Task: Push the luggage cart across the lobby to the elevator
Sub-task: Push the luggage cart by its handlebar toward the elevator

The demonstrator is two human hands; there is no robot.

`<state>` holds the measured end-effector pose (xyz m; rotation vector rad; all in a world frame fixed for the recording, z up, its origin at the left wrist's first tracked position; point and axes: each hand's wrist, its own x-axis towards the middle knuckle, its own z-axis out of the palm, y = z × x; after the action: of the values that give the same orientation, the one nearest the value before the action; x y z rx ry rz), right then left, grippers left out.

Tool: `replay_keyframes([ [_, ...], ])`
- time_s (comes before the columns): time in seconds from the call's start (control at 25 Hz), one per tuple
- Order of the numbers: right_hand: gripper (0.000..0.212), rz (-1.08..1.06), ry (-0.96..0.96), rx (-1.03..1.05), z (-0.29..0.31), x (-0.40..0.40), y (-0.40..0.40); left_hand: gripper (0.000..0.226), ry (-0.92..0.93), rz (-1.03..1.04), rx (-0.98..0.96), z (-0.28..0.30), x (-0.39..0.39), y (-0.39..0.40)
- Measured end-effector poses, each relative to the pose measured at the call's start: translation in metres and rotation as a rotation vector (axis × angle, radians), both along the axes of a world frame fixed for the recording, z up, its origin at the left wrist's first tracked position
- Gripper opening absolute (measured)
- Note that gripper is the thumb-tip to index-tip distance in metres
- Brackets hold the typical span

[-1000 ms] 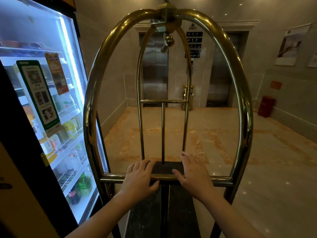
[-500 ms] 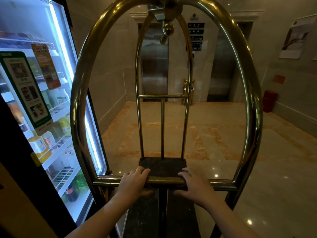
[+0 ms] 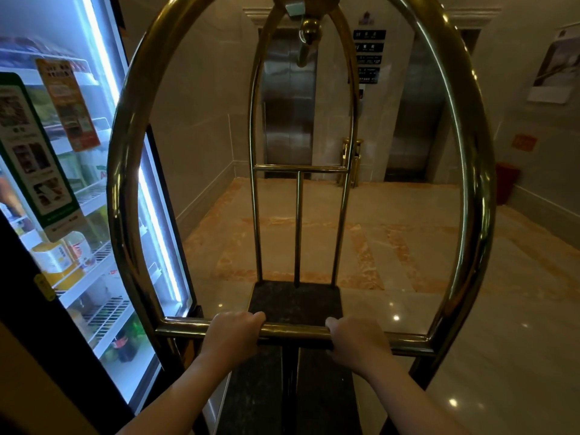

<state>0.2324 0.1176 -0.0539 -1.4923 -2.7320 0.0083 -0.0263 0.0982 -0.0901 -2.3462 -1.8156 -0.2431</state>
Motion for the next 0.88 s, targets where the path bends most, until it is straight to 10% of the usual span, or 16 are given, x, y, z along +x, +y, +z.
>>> replay_keyframes([
  [0.88,0.015,0.014,0.000,0.080,0.001,-0.039,0.178,0.011,0.024,0.075,-0.043,0.018,-0.029,0.176],
])
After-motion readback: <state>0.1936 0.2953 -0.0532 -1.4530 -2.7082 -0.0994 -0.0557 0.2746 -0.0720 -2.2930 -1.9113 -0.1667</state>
